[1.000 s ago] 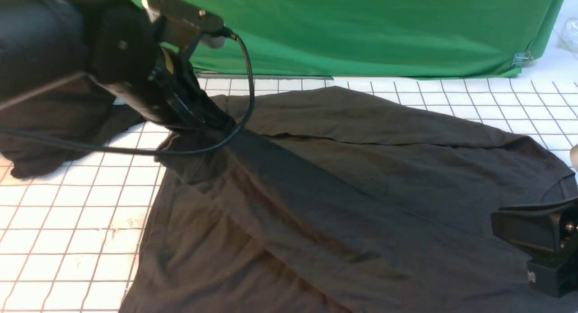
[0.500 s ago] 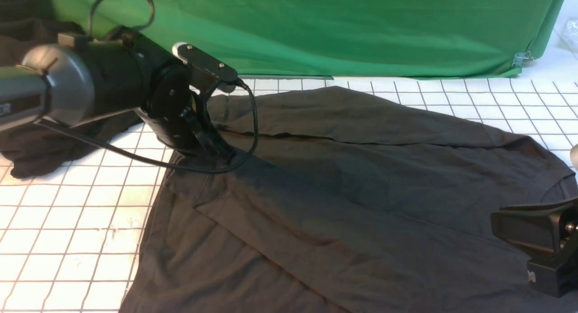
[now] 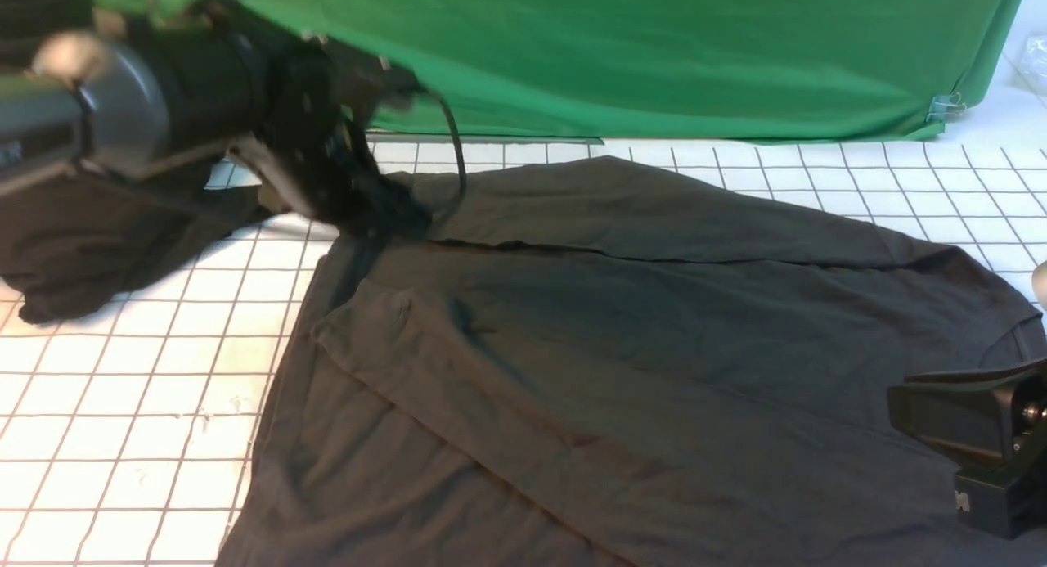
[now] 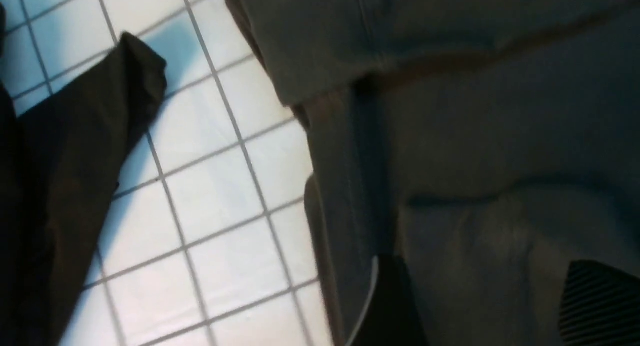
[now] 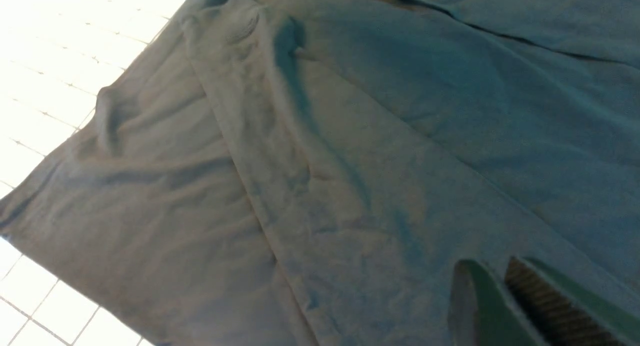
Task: Fold a long-sleeved shirt over a white checkered tablecloth.
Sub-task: 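Grab the top left corner of the dark shirt with the left gripper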
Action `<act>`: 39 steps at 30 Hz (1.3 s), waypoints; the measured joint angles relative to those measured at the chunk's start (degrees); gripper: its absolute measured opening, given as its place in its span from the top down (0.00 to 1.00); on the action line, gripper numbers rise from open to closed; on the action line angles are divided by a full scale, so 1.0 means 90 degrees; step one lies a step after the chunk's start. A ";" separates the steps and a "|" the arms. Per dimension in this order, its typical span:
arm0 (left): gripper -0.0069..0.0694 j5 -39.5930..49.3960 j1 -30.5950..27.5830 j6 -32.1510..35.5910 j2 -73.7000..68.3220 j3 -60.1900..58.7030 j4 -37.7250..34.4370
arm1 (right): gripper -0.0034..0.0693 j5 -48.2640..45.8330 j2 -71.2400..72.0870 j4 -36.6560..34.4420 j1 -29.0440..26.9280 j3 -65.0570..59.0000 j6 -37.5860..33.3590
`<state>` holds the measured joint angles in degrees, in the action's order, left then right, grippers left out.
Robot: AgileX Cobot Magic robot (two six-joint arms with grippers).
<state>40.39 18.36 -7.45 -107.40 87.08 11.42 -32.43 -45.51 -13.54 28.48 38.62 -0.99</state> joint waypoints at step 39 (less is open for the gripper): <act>0.58 -0.1131 -0.1239 -0.0588 -0.2599 0.1849 -0.1545 | 0.85 0.0225 -0.0013 -0.0005 0.0000 0.0000 0.0000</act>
<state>30.21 7.21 -12.74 -130.80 103.73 -2.49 -30.40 -45.63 -13.59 28.48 38.62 -0.99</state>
